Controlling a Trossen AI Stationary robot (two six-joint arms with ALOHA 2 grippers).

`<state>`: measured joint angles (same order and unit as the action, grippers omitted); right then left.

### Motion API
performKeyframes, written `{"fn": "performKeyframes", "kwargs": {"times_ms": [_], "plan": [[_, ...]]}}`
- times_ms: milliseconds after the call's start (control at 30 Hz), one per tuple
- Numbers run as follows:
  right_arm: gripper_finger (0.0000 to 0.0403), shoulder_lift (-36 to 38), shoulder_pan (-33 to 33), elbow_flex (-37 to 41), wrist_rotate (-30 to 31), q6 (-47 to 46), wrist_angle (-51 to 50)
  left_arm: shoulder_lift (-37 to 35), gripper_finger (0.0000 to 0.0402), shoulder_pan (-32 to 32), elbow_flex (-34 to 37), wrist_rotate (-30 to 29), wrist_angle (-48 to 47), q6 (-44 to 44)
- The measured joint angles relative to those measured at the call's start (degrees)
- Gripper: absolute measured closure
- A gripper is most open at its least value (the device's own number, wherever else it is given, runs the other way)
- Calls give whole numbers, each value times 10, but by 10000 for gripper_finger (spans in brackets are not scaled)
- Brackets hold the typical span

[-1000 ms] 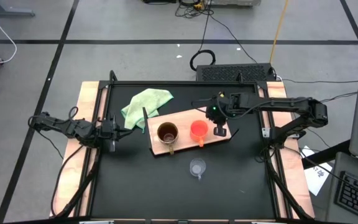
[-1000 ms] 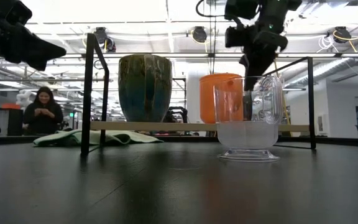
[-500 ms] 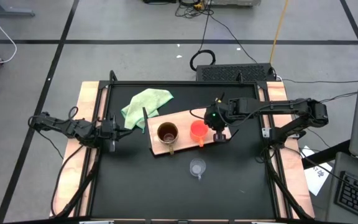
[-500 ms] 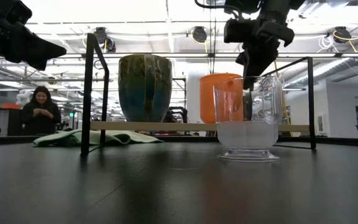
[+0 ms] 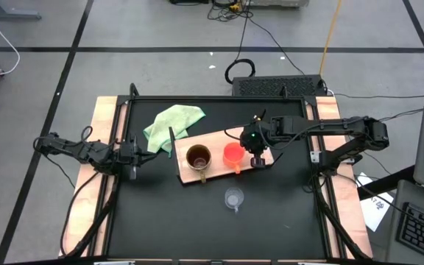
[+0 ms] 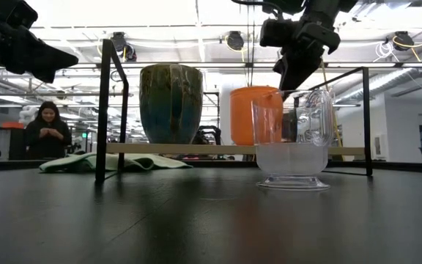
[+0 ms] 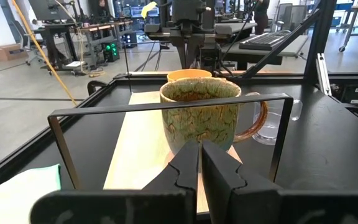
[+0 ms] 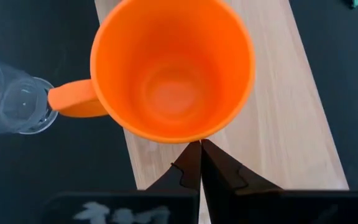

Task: Stack small to large cups/mugs on shelf
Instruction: Put the orange mug on the shelf, then put the transparent mug on the shelf

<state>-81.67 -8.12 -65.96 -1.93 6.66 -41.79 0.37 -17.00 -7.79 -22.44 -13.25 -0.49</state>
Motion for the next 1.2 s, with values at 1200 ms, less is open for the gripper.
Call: {"fn": "performKeyframes", "kwargs": {"times_ms": [1200], "plan": [[403, 172, 99, 23, 12, -52, 33, 0, 380, 0, 0, 0, 2, -13]]}}
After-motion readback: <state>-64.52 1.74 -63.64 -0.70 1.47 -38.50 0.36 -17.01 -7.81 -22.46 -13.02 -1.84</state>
